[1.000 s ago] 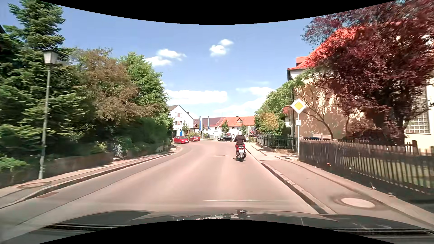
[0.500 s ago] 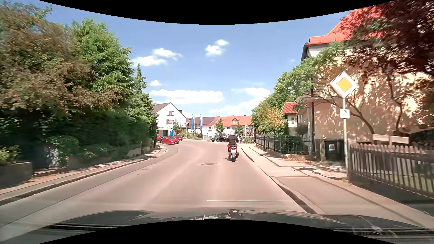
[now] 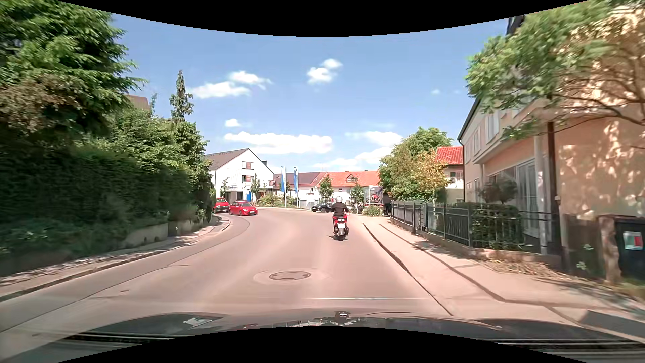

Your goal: Follow the waypoints while adhering to traffic rules and regulations

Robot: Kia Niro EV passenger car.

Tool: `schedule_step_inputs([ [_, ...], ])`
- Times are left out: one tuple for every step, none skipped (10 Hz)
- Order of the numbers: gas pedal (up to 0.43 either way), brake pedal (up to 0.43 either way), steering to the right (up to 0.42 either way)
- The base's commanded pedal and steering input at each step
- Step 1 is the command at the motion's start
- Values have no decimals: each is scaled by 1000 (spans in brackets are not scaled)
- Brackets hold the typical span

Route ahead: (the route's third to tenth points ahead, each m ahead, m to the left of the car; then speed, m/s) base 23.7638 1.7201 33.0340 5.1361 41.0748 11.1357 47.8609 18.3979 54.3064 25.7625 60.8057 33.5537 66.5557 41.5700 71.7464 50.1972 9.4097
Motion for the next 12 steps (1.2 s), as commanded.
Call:
schedule_step_inputs([
  [169,6,-7],
  [169,12,-6],
  [169,12,-7],
  [169,6,-8],
  [169,12,-9],
  [169,12,-10],
  [169,6,-11],
  [169,12,-12],
  [169,12,-12],
  [157,12,-13],
  [157,12,-18],
  [150,12,-24],
])
